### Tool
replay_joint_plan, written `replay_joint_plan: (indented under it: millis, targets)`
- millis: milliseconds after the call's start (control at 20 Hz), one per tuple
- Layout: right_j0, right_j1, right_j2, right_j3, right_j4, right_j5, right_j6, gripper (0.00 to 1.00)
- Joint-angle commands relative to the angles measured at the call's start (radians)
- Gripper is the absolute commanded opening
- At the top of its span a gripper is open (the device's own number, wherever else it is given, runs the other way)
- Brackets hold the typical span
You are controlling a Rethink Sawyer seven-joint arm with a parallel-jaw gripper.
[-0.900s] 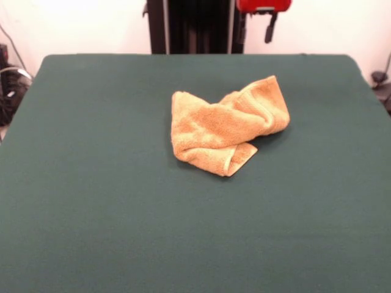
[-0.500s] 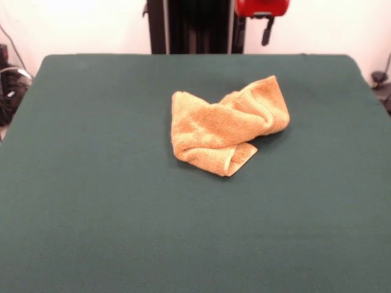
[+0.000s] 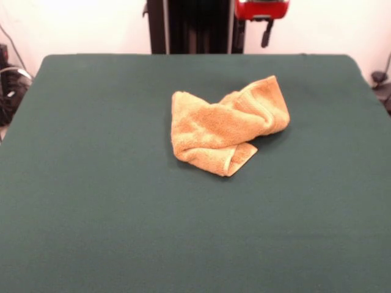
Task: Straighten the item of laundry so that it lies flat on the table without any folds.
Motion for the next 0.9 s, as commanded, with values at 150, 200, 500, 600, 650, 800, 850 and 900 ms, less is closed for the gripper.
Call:
replay_joint_plan:
  millis: [150, 200, 500, 600, 650, 800, 850, 900]
  targets:
    - [0.040, -0.021, 0.019, -0.113, 0.039, 0.097, 0.170, 1.00]
    - [0.043, -0.024, 0.018, -0.117, 0.039, 0.109, 0.168, 1.00]
    - [0.053, -0.023, 0.010, -0.160, 0.028, 0.143, 0.150, 1.00]
    - [0.047, -0.016, 0.016, -0.177, 0.021, 0.154, 0.140, 1.00]
    - [0.040, -0.010, 0.020, -0.180, 0.018, 0.145, 0.137, 1.00]
    - [0.035, 0.001, 0.025, -0.192, 0.013, 0.101, 0.144, 1.00]
    - [0.040, 0.002, 0.020, -0.198, 0.013, 0.088, 0.150, 1.00]
    - [0.040, 0.003, 0.021, -0.199, 0.014, 0.083, 0.153, 1.00]
